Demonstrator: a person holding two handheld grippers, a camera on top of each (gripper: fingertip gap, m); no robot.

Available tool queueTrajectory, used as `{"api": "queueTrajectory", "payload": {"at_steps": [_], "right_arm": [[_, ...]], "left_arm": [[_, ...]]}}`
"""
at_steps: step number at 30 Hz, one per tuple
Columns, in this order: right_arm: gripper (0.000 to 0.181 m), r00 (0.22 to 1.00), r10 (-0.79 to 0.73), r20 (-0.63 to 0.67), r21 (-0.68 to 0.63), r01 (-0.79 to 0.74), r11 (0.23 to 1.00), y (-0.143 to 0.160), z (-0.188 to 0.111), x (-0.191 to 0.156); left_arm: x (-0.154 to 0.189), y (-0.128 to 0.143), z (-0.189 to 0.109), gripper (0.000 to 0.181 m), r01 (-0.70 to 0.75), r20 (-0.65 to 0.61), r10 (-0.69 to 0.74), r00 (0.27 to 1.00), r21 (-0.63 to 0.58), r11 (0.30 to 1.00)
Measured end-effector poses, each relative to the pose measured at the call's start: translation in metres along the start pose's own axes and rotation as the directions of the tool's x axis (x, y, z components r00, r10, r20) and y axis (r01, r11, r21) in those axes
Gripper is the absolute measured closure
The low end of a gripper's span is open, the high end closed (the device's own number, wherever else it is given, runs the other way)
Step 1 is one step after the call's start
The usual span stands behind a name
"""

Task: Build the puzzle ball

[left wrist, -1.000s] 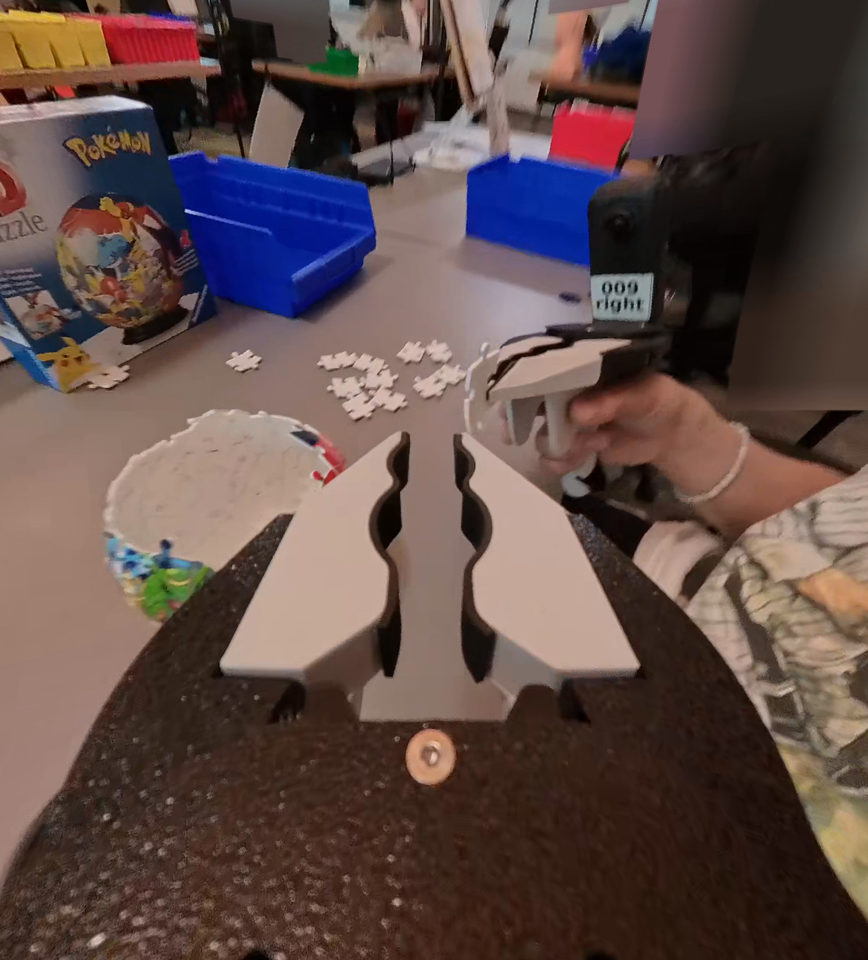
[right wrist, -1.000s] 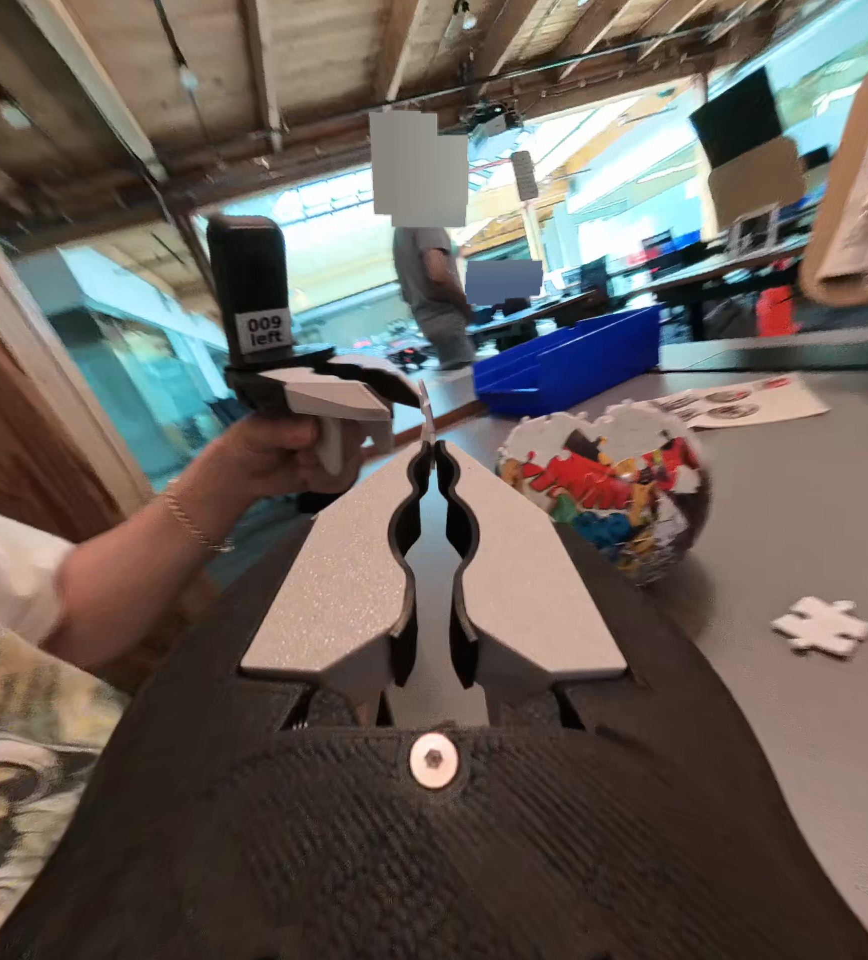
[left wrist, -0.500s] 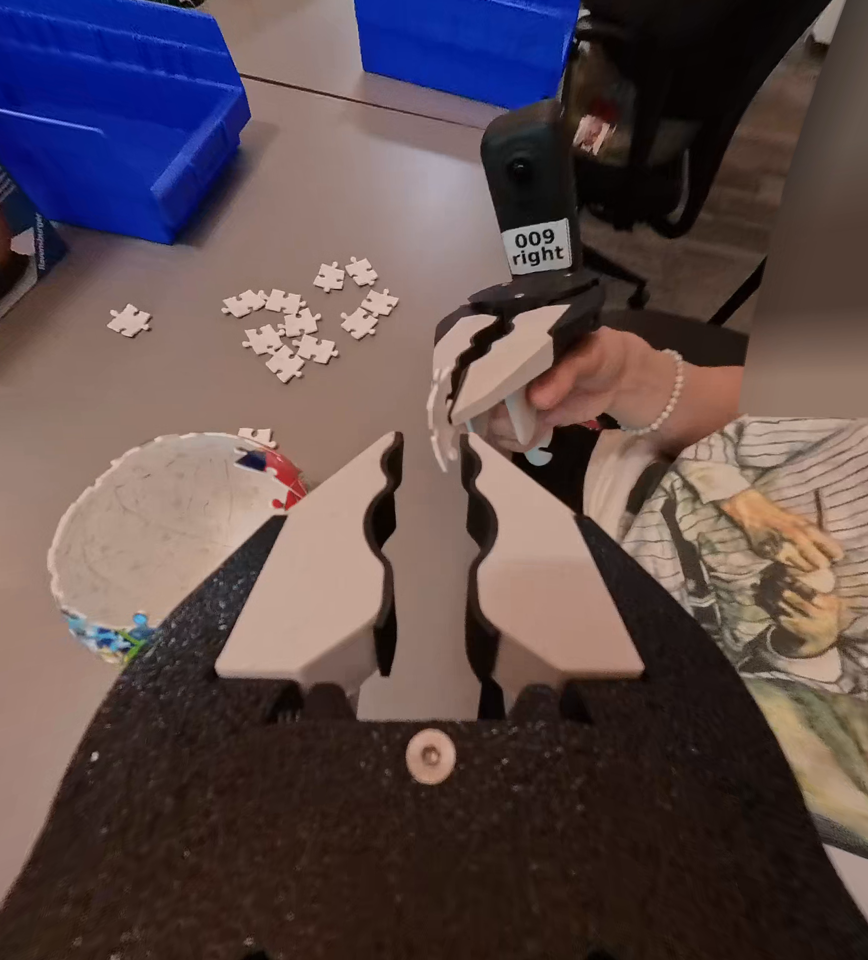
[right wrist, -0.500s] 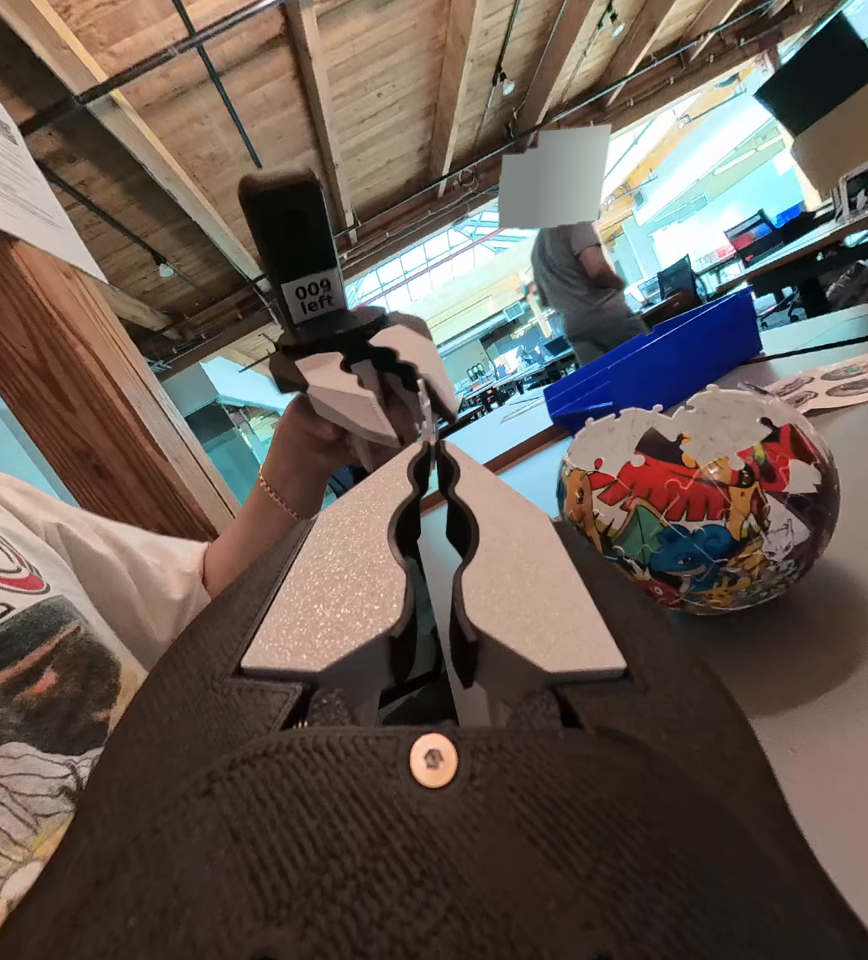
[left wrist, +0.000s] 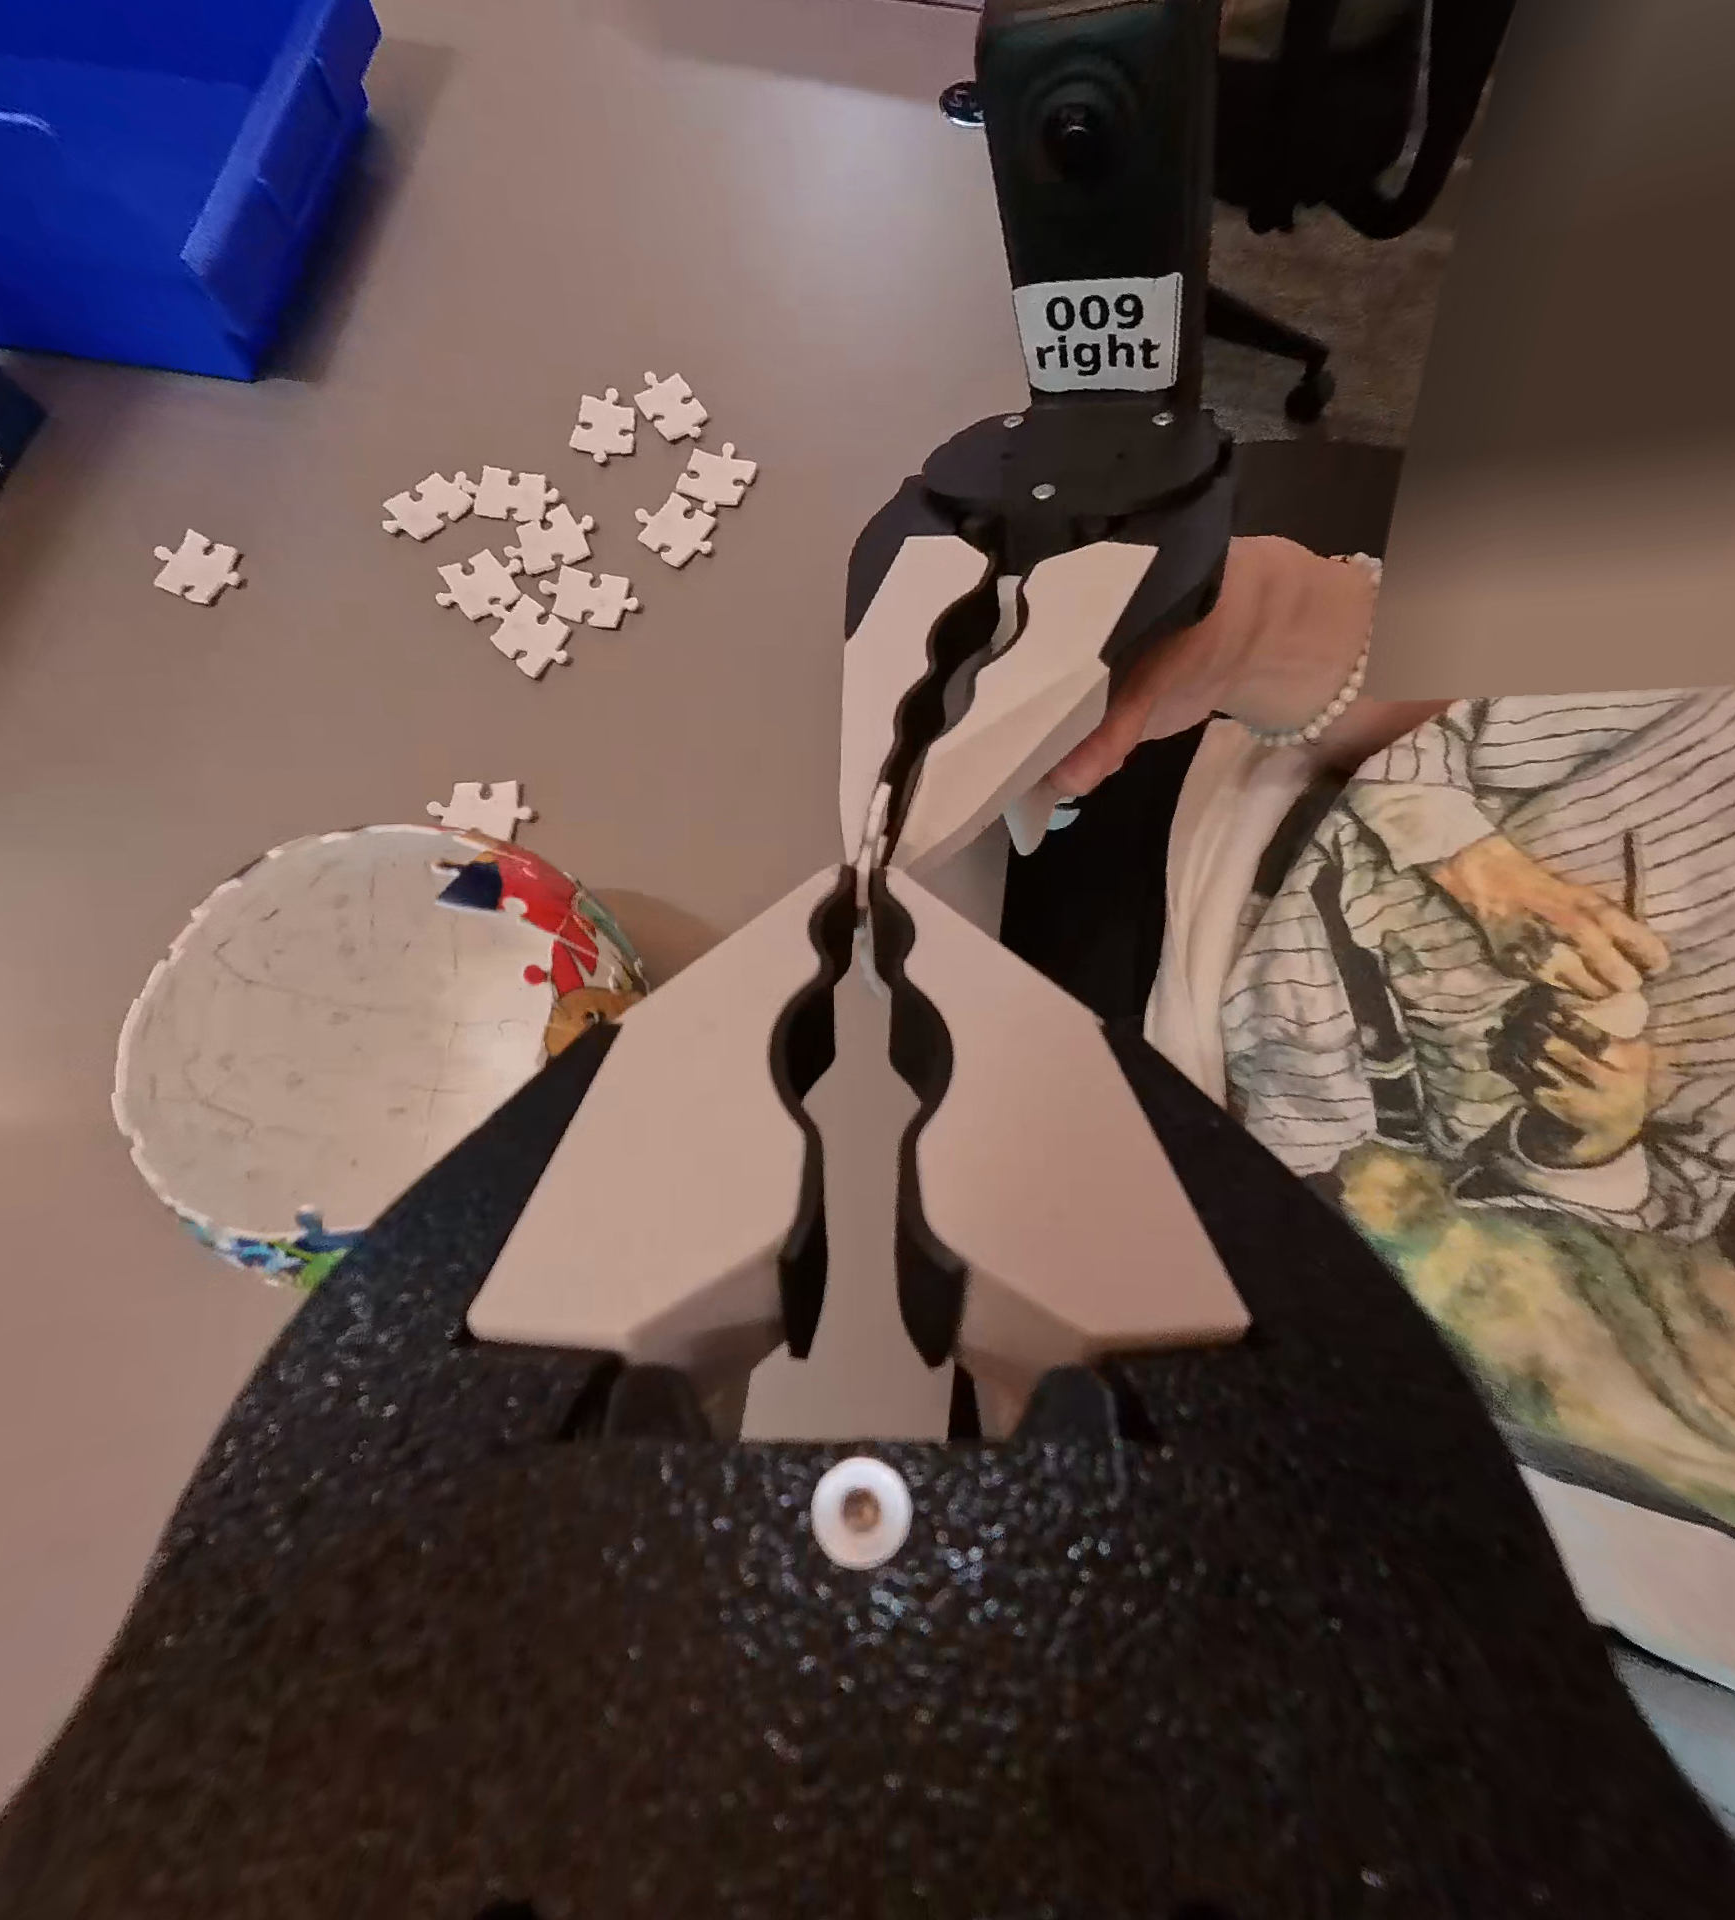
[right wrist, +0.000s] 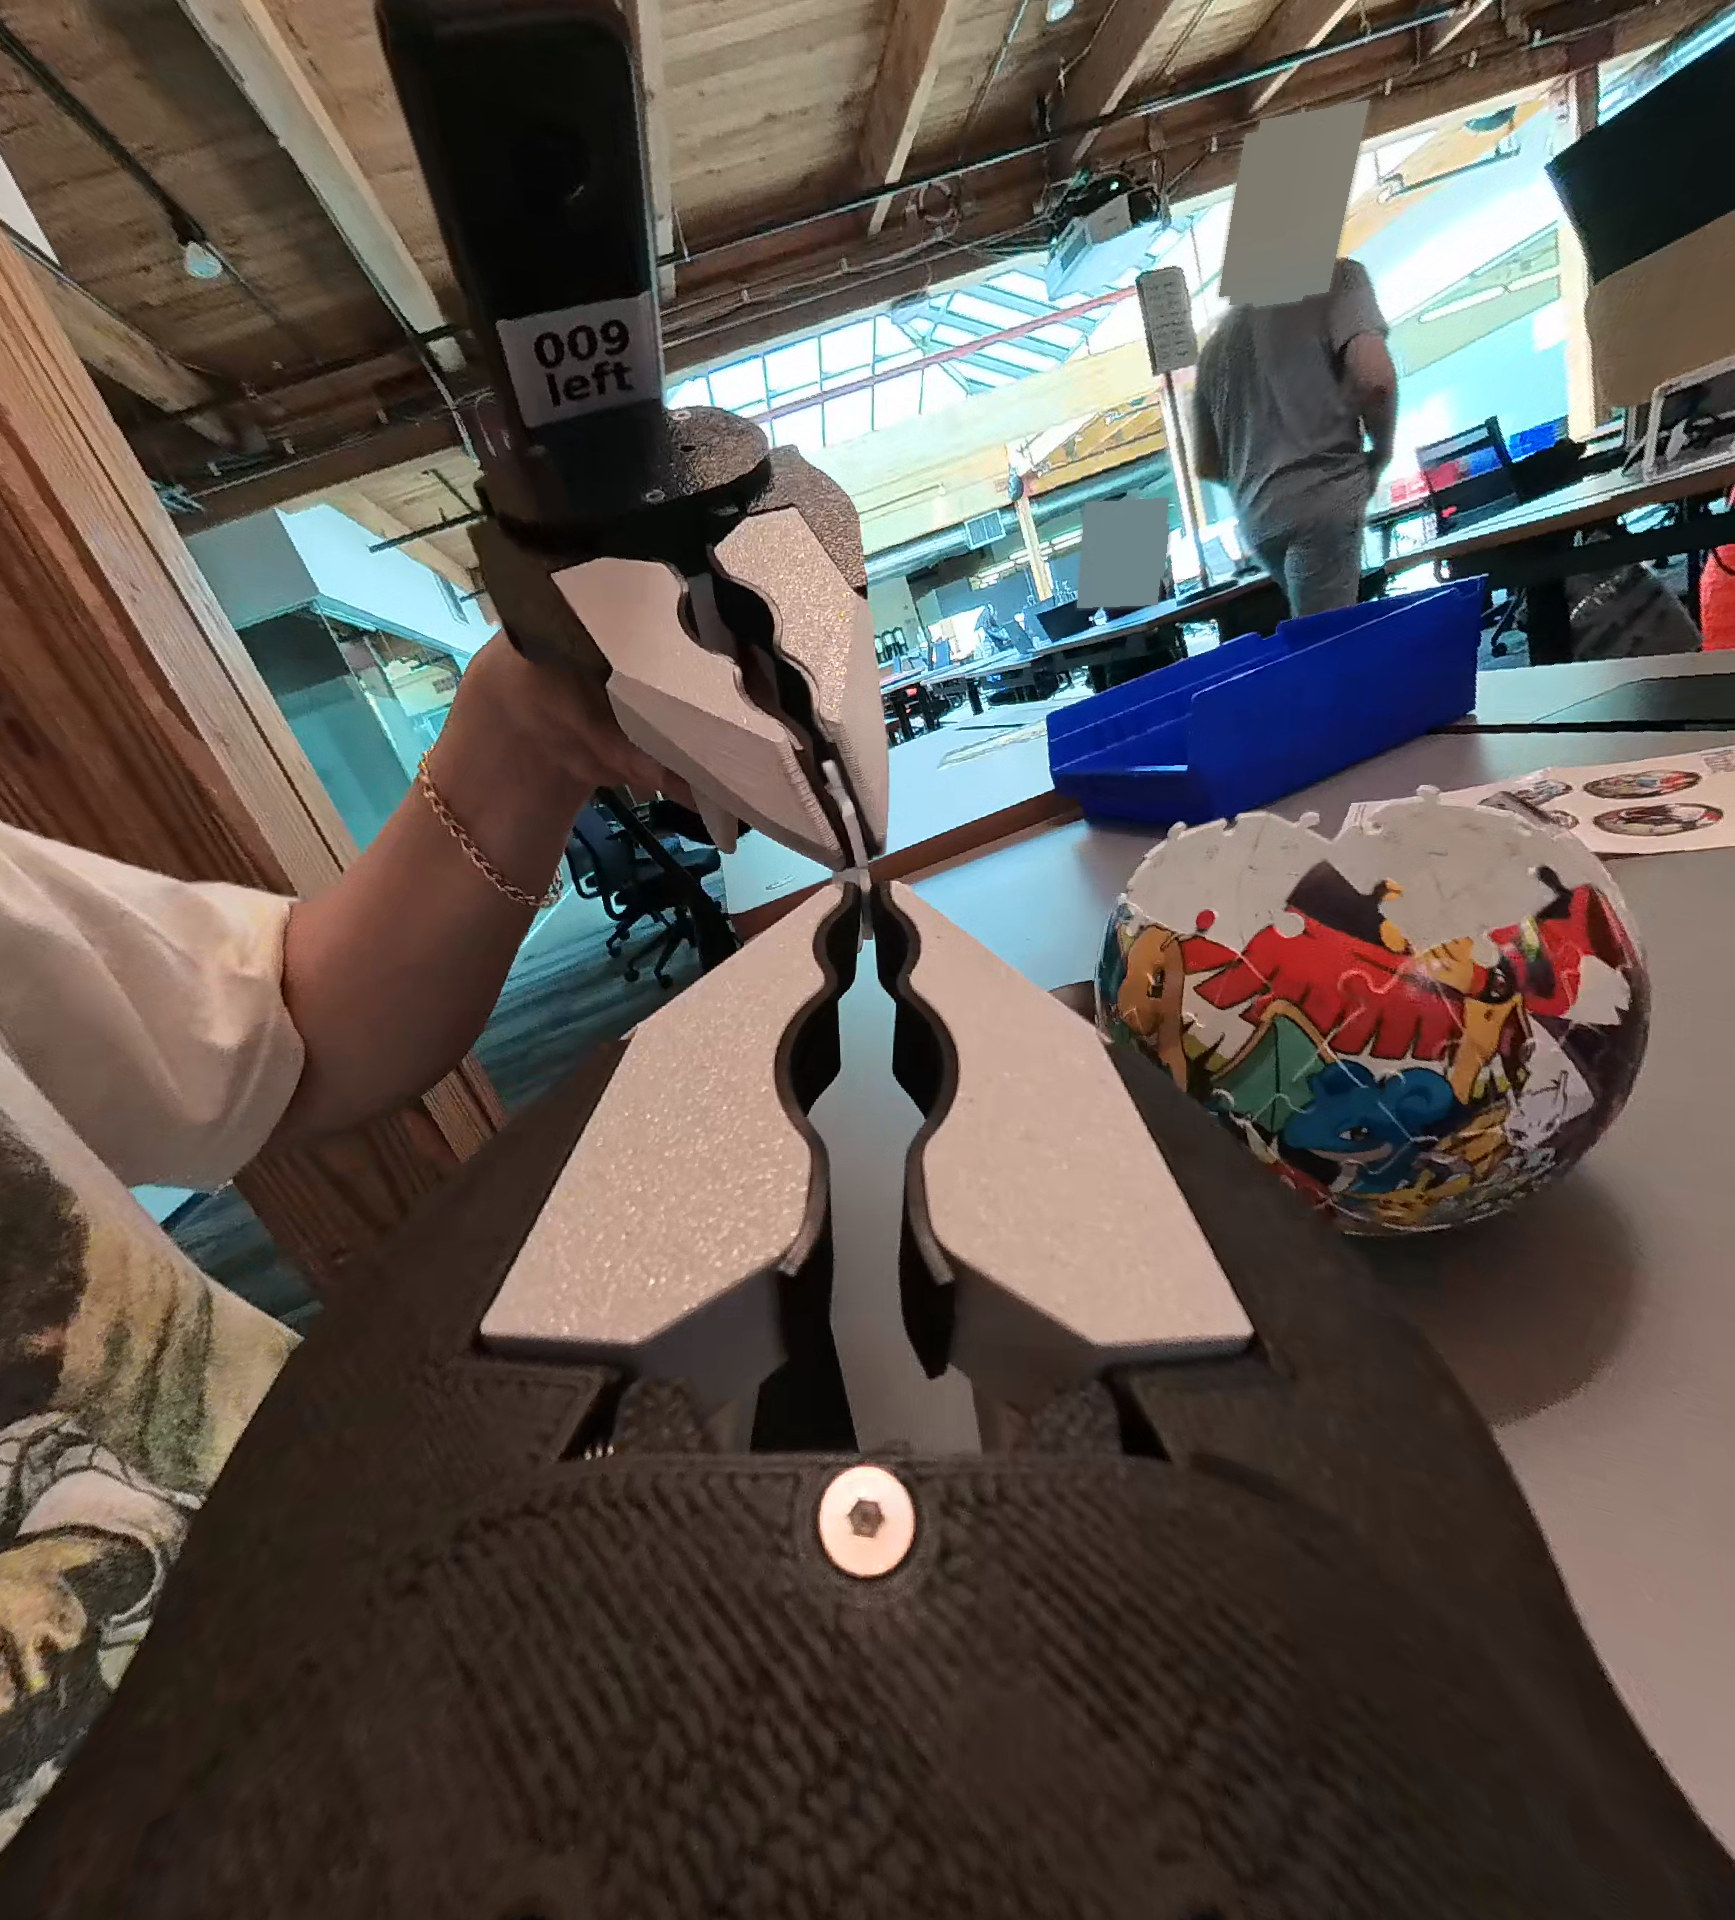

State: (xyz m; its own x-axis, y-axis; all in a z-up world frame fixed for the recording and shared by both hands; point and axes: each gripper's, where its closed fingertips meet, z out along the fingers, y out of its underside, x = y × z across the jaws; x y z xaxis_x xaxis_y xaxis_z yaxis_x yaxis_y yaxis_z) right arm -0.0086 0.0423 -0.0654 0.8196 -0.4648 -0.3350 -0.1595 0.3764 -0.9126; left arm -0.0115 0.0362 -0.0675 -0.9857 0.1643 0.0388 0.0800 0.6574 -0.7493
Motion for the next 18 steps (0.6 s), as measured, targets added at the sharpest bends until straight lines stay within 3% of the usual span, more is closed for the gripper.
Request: {"api": "queueTrajectory", "payload": {"at_steps": [9, 18], "right_arm": [[0.180, 1.000, -0.017, 0.005, 0.029, 0.017, 0.999, -0.0059, 0.0005, -0.0023], [0.180, 0.987, -0.158, -0.016, -0.054, 0.157, 0.986, -0.0032, -0.0001, -0.0043]], "left_arm": [[0.0006, -0.0047, -0.0036, 0.181, 0.092, -0.085, -0.088, 0.992, 0.034, 0.995], [0.0029, -0.0018, -0.0037, 0.181, 0.108, -0.092, -0.106, 0.990, 0.020, 0.994]]}}
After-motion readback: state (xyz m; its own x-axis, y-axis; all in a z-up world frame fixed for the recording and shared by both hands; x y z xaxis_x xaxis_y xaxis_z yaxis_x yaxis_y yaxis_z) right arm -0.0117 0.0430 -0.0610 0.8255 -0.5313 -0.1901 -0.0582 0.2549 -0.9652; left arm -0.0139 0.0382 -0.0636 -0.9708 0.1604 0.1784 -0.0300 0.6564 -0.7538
